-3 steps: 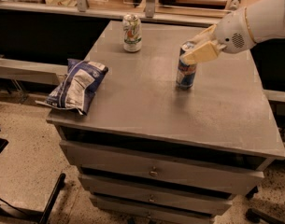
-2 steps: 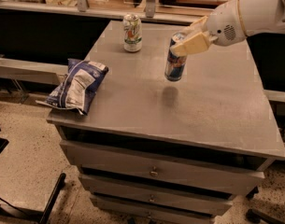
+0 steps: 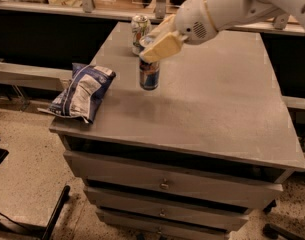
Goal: Move redbull can near blue chip bag
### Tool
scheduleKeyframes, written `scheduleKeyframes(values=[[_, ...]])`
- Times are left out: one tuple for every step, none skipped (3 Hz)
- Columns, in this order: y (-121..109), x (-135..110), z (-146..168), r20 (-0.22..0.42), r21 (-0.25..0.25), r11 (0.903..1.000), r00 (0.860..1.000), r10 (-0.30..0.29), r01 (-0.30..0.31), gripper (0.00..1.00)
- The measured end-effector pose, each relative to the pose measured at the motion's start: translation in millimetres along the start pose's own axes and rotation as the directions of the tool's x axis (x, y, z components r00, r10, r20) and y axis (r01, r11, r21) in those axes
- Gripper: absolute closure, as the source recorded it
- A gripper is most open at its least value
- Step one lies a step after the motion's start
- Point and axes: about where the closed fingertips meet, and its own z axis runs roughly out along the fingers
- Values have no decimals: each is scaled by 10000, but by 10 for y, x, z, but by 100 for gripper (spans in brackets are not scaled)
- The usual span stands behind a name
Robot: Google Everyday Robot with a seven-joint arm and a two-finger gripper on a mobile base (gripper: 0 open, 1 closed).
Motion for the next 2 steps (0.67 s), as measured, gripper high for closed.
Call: scheduleKeyframes(values=[[229, -53, 425, -531, -764, 9964, 9977, -412, 371, 100], [402, -57, 713, -644, -1614, 9863, 9969, -453, 344, 82]])
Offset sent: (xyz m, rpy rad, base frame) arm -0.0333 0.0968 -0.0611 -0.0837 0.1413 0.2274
